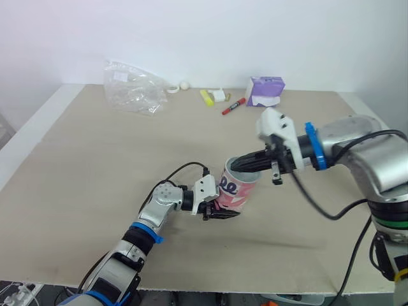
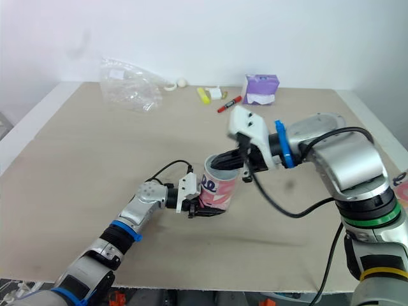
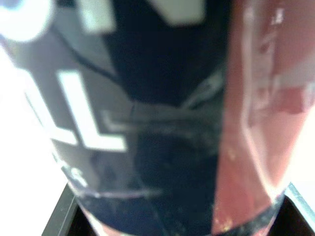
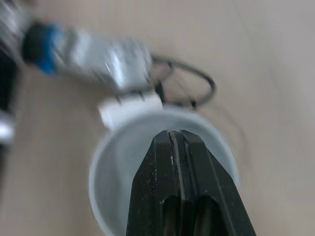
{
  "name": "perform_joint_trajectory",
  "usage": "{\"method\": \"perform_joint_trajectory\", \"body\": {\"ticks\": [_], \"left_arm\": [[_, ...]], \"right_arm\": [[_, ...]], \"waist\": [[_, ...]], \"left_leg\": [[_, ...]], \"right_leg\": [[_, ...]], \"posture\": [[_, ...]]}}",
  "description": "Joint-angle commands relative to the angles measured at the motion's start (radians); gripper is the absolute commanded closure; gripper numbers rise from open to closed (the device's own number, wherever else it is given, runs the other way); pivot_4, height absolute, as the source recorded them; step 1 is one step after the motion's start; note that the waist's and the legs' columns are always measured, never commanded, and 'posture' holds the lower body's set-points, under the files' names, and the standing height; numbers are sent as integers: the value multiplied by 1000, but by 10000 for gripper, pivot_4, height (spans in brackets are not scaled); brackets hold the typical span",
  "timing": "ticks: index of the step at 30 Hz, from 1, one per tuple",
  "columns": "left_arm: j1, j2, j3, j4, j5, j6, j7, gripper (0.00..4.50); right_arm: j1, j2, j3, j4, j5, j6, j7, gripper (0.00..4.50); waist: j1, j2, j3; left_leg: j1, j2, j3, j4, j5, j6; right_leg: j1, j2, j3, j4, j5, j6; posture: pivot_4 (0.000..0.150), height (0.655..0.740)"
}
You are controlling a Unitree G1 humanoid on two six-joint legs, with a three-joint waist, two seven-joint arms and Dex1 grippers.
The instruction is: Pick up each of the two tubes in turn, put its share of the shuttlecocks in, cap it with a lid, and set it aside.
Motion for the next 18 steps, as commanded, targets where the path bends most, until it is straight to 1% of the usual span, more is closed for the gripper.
{"method": "perform_joint_trajectory", "body": {"ticks": [1,5,7,9,13,15,16,17,18], "left_arm": [[6,8,-7,9,18,-4,9,19279],[3,14,-8,8,14,-21,3,19279],[-2,16,-7,7,9,-24,-2,19279],[-5,17,-6,6,6,-27,-6,19279],[-9,25,-7,-8,-10,-24,-40,19279],[-8,30,-5,-25,-19,-30,-55,12251],[-8,32,-5,-32,-22,-33,-61,9871],[-8,33,-4,-39,-25,-36,-65,5167],[-8,35,-5,-47,-26,-37,-67,225]], "right_arm": [[-16,-36,-210,4,137,70,-22,44542],[108,-75,-371,-16,192,68,-62,44542],[225,-63,-446,-48,196,54,-97,44542],[307,-59,-476,-70,188,19,-119,44542],[546,-51,-490,-105,113,-122,-139,44542],[687,-14,-464,-118,29,-256,-157,38624],[749,5,-449,-121,-4,-321,-158,36309],[795,25,-439,-124,-19,-363,-161,31954],[830,42,-430,-126,-32,-400,-165,26634]], "waist": [[7,0,0],[12,-2,2],[12,-1,2],[12,-2,3],[12,0,5],[12,-2,5],[12,-3,6],[12,-2,6],[11,-1,6]], "left_leg": [[-2,0,0,0,0,0],[-3,0,-1,-1,-3,0],[-3,0,1,-1,-4,0],[-3,-1,0,-1,-4,0],[-2,-1,1,-1,-4,0],[-2,-1,1,-1,-4,0],[-2,-1,1,-1,-4,0],[-2,0,1,-1,-4,0],[-2,0,1,-1,-4,0]], "right_leg": [[-1,0,0,0,0,0],[-1,-2,-1,-3,-2,-1],[-2,-2,-1,-3,-4,-5],[-1,-2,0,-3,-5,-4],[-1,-1,-1,-2,-6,-2],[-1,4,-1,-2,-6,0],[0,4,-1,-2,-7,2],[0,5,0,-2,-7,2],[-1,6,1,-2,-7,3]], "posture": [[1500,7400],[1500,7400],[1500,7400],[1500,7400],[1500,7400],[1500,7400],[1500,7400],[1500,7400],[1500,7400]]}}
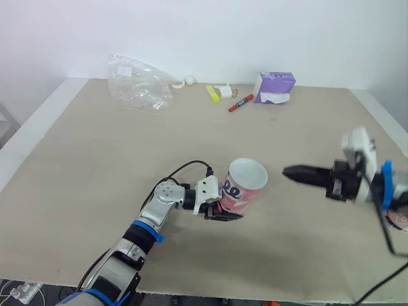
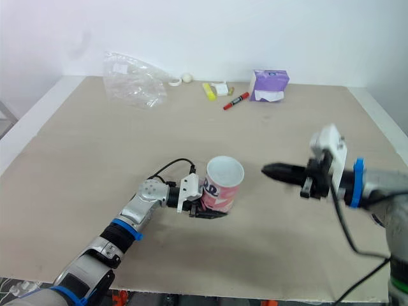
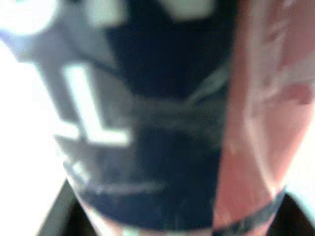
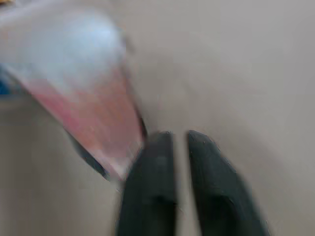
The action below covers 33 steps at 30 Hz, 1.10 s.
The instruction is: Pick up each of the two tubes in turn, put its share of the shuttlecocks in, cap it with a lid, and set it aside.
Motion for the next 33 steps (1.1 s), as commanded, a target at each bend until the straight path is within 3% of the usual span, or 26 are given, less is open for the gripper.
{"method": "perform_joint_trajectory", "body": {"ticks": [1,6,21,33], "left_arm": [[5,12,4,-45,-11,-14,-18,0],[7,30,8,-97,-24,-17,-33,0],[38,195,74,-233,-85,25,-79,0],[137,313,139,-464,-188,209,-66,0]], "right_arm": [[83,34,24,-35,-58,-153,-7,22631],[174,89,107,-47,-112,-282,-29,200],[106,244,315,-12,-209,-421,-198,200],[32,301,436,8,-239,-438,-246,200]], "waist": [[-2,2,1],[-4,1,3],[-3,1,4],[-6,0,4]], "left_leg": [[0,0,0,0,0,0],[1,0,1,0,0,0],[1,2,0,0,0,-1],[2,1,0,0,1,-2]], "right_leg": [[0,1,1,0,0,1],[0,3,4,0,1,2],[0,6,5,1,0,1],[1,6,6,1,-1,0]], "posture": [[1500,7400],[1500,7400],[1500,7400],[1500,7400]]}}
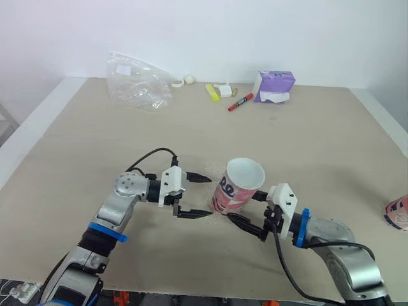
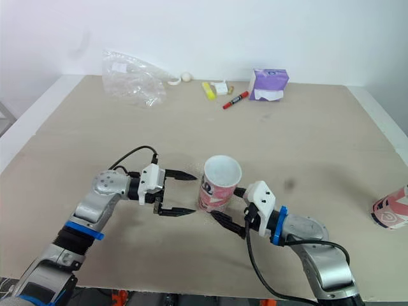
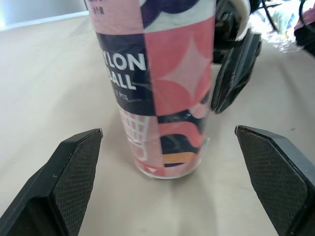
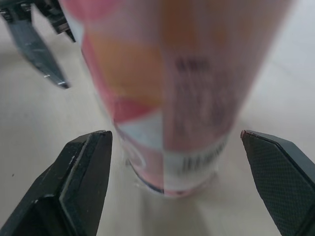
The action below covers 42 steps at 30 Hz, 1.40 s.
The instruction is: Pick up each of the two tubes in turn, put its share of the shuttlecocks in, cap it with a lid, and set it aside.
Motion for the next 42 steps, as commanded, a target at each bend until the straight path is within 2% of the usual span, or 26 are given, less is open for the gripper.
{"method": "perform_joint_trajectory", "body": {"ticks": [1,16,23,42], "left_arm": [[16,25,34,-63,-33,27,7,0],[123,64,76,-179,-63,54,70,0],[153,80,105,-189,-91,45,76,0],[180,89,89,-151,-57,-5,68,0]], "right_arm": [[-47,17,21,8,-3,-30,-3,200],[-197,132,156,191,-72,-105,-4,200],[-226,157,172,259,-97,-158,3,200],[-216,158,155,252,-85,-163,2,200]], "waist": [[-3,0,0],[-16,0,0],[-18,0,0],[-18,0,0]], "left_leg": [[0,0,0,0,0,0],[1,0,0,0,1,-2],[2,1,0,0,2,-3],[2,1,0,0,3,-4]], "right_leg": [[0,0,0,0,0,0],[0,1,0,1,1,0],[0,1,0,2,2,-1],[0,2,0,3,3,-2]], "posture": [[1500,7400],[1500,7400],[1500,7400],[1500,7400]]}}
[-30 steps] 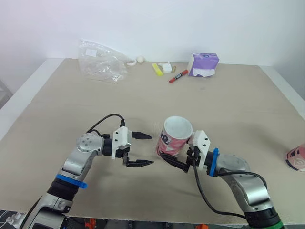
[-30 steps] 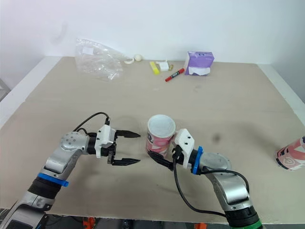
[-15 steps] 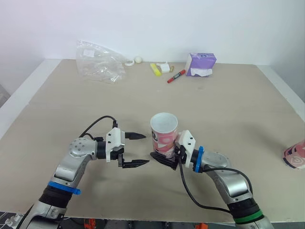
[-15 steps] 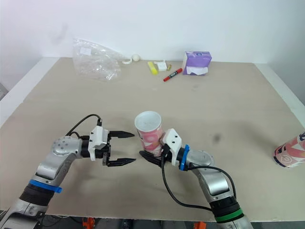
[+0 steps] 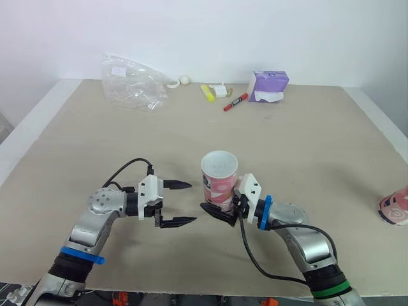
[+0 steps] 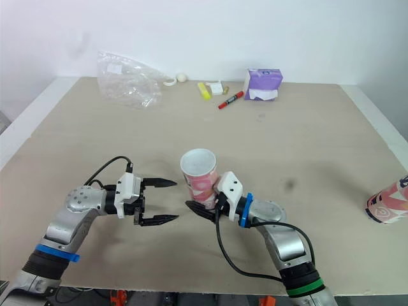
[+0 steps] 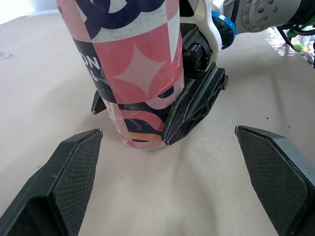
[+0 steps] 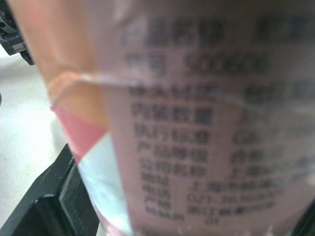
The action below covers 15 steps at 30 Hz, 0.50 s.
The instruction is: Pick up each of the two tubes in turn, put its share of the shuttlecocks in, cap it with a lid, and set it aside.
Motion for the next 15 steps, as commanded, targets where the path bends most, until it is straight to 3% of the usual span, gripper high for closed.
{"method": "perform_joint_trajectory", "body": {"ticks": [1,4,15], "left_arm": [[-8,0,0,-6,5,-18,5,0],[-8,0,-2,-7,7,-17,4,0],[-15,-2,-7,4,16,-19,-4,0]], "right_arm": [[2,-3,-25,-32,22,-2,1,2543],[7,-2,-30,-37,22,-1,-8,12633],[22,-12,-47,-64,22,-2,-32,12633]], "waist": [[0,0,0],[0,0,0],[0,0,0]], "left_leg": [[0,0,0,0,0,0],[0,0,0,0,0,0],[0,0,0,0,0,0]], "right_leg": [[0,0,0,0,0,0],[0,0,0,0,0,0],[0,0,0,0,0,0]], "posture": [[1500,7400],[1500,7400],[1500,7400]]}}
